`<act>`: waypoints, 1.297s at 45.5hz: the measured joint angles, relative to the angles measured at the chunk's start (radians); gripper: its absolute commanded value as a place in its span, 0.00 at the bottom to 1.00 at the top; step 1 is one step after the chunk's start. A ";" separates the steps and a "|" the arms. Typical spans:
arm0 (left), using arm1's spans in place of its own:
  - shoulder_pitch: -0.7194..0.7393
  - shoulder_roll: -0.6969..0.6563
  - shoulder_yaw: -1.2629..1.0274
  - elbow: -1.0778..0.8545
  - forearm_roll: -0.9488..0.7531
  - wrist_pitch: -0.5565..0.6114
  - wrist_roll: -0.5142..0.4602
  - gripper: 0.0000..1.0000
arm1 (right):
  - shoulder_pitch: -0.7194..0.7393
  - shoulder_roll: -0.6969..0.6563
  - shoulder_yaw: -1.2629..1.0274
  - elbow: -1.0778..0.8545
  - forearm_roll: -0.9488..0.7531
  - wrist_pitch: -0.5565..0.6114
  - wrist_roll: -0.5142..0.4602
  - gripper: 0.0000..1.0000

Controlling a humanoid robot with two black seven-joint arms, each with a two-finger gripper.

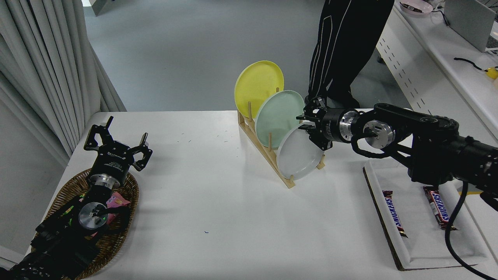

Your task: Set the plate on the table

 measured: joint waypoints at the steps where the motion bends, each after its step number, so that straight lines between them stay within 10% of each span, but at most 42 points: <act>1: 0.000 0.000 0.000 0.000 0.000 0.000 0.000 1.00 | 0.000 0.000 0.000 0.000 0.000 0.000 0.000 0.24; 59: 0.000 0.000 0.000 0.000 0.000 0.000 0.000 1.00 | -0.002 0.003 -0.010 -0.005 0.000 -0.012 -0.004 0.03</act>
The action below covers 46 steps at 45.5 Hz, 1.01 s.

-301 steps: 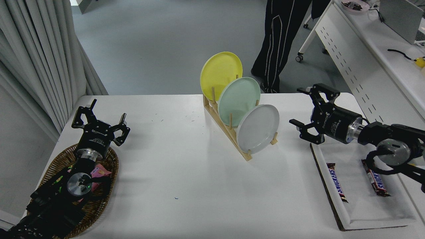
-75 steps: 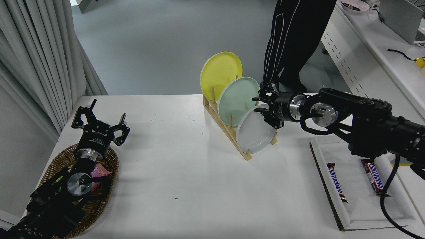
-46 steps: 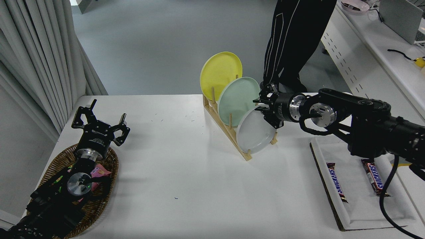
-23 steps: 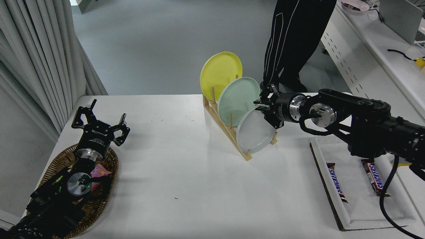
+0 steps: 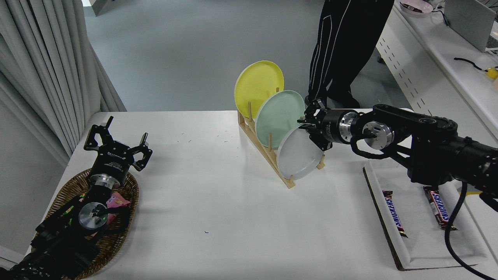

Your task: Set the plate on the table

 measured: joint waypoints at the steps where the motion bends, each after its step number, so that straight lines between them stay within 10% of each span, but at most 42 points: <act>1: 0.000 0.000 0.000 0.000 0.000 0.000 0.000 1.00 | 0.000 0.000 0.000 0.000 0.000 0.000 0.000 0.02; 46: 0.000 0.000 0.000 0.000 0.000 0.000 0.000 1.00 | 0.064 -0.095 0.100 0.098 0.025 -0.001 -0.119 0.00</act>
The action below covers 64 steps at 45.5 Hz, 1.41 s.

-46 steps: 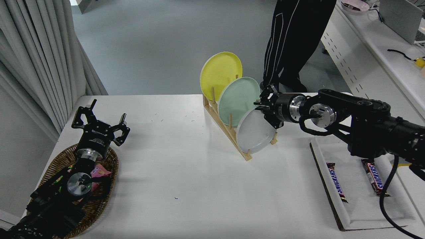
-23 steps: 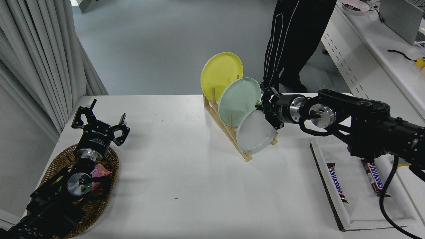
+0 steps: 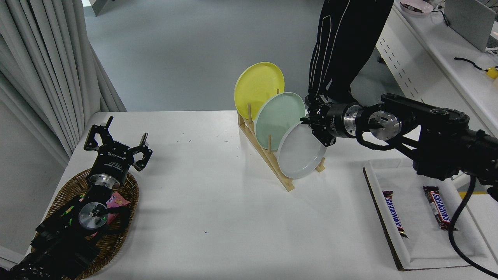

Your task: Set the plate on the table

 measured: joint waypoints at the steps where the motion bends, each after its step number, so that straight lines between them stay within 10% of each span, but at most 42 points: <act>1: 0.000 0.000 0.000 0.000 0.000 0.000 0.000 1.00 | 0.005 -0.006 0.005 0.008 0.005 -0.001 -0.002 0.00; 64: 0.000 0.000 0.000 0.000 0.000 0.000 0.000 1.00 | 0.112 -0.078 0.264 0.345 0.529 -0.431 -0.101 0.00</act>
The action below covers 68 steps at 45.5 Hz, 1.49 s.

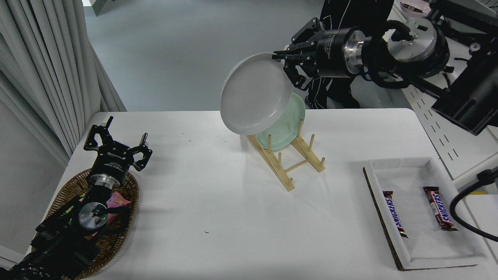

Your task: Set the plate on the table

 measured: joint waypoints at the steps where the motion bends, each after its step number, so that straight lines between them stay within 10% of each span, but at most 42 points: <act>1: 0.000 0.000 0.000 0.000 0.000 0.000 0.000 1.00 | -0.005 0.002 0.001 0.004 0.002 -0.008 0.000 0.00; 32: 0.000 0.000 0.000 0.000 0.000 0.000 0.000 1.00 | -0.250 0.079 0.081 0.034 0.095 -0.328 -0.021 0.00; 68: 0.000 0.000 0.000 0.000 0.000 0.000 0.000 1.00 | -0.543 0.076 0.155 -0.069 0.160 -0.368 -0.122 0.00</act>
